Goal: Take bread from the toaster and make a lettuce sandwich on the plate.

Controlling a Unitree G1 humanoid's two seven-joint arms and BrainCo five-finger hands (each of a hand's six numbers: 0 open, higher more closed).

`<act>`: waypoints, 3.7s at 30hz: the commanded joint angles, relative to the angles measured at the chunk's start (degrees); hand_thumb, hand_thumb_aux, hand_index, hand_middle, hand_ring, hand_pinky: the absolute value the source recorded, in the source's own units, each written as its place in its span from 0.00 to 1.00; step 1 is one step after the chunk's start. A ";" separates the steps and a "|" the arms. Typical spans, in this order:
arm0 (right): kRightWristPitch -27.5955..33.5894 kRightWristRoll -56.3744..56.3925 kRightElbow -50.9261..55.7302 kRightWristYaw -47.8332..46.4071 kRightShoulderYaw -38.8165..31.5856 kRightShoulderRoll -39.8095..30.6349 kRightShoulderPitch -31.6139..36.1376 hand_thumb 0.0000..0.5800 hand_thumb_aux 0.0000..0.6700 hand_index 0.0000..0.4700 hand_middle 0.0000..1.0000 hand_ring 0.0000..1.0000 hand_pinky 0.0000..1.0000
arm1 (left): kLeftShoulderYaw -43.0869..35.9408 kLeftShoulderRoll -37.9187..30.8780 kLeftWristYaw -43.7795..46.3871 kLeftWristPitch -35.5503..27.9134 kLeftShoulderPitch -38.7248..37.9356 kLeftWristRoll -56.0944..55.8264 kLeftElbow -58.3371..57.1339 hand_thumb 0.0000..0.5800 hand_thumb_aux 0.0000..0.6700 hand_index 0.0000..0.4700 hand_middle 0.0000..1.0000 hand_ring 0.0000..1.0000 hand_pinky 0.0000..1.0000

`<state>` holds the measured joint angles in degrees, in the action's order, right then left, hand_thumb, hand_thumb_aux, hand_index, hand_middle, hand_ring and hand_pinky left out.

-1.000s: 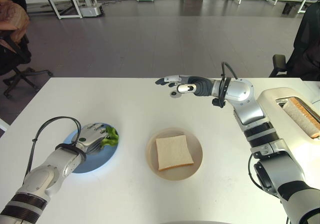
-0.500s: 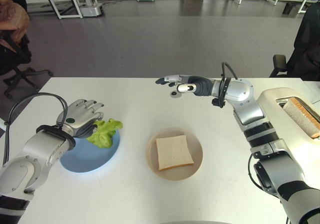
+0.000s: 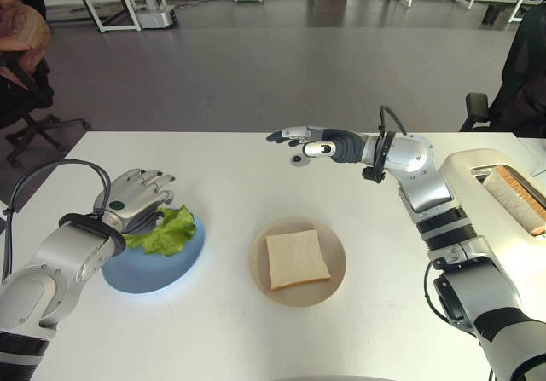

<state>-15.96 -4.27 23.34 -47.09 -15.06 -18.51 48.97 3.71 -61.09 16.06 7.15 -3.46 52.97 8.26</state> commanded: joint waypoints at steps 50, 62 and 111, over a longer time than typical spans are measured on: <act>0.26 -0.92 2.43 1.34 1.12 -0.85 1.00 0.00 0.00 0.00 0.00 0.00 0.00 | -15.27 14.57 4.67 1.62 14.57 -6.92 7.91 1.00 1.00 1.00 0.00 0.00 0.00; -0.80 -2.03 6.70 3.58 1.13 -0.66 3.23 0.00 0.00 0.00 0.00 0.00 0.00 | -28.49 32.60 8.64 2.04 22.46 -9.97 -6.72 1.00 1.00 1.00 0.00 0.00 0.00; -0.48 -1.91 5.60 2.95 0.54 -0.54 1.97 0.00 0.00 0.00 0.00 0.00 0.00 | -28.06 33.19 20.94 -5.76 17.55 -15.82 5.00 0.23 0.12 0.12 0.00 0.00 0.00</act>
<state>-16.73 -5.68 29.34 -43.74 -14.18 -18.91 51.19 -26.22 -27.75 35.08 2.65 14.21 39.83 10.39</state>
